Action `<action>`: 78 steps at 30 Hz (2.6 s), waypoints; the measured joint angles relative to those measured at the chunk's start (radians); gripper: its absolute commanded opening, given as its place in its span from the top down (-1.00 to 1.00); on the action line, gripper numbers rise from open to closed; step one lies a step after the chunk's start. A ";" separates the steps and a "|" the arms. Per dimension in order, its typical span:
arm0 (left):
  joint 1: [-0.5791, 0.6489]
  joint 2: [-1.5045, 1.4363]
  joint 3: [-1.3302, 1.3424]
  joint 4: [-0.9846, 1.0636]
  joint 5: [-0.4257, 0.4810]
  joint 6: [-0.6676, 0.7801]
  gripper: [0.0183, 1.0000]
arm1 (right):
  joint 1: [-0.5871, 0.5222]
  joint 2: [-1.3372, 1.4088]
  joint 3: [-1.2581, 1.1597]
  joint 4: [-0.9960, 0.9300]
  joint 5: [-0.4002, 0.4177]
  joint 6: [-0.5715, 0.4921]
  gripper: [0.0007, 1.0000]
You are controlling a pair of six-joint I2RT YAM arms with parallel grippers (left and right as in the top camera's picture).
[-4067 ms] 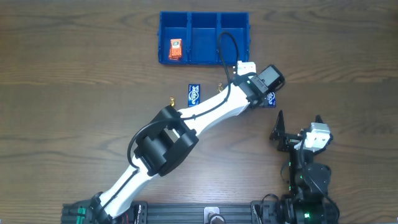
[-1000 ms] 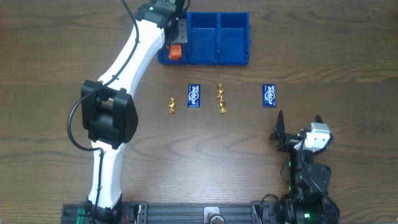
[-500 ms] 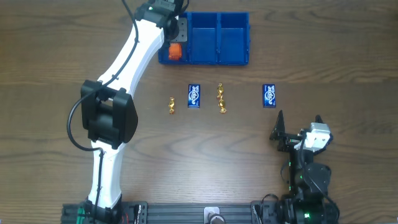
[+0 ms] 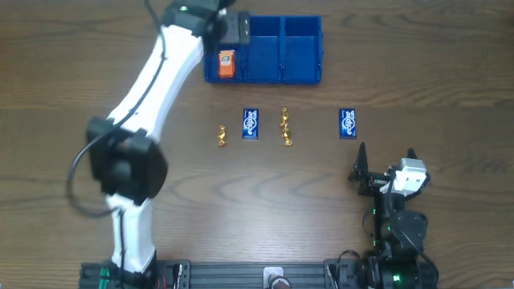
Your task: Sort Candies Into Trays
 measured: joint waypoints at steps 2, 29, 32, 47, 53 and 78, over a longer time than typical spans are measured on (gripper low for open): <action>0.001 -0.166 -0.116 0.101 -0.021 0.006 -0.99 | 0.000 0.000 0.000 0.000 0.000 0.000 -1.00; 0.332 -1.883 -1.785 0.765 0.080 0.183 -1.00 | -0.002 0.000 0.000 0.000 0.000 0.000 -1.00; 0.357 -1.943 -1.903 0.837 0.122 0.188 -1.00 | -0.002 0.000 0.000 0.000 0.000 0.000 -1.00; 0.373 -2.108 -2.058 0.716 0.190 0.206 -1.00 | -0.002 0.000 0.000 0.000 0.000 0.000 -1.00; 0.373 -2.116 -2.058 0.714 0.189 0.204 -1.00 | -0.002 0.000 0.000 0.000 0.000 0.000 -1.00; 0.373 -2.116 -2.057 0.713 0.188 0.204 -1.00 | -0.002 0.072 0.034 0.025 -0.003 0.005 -1.00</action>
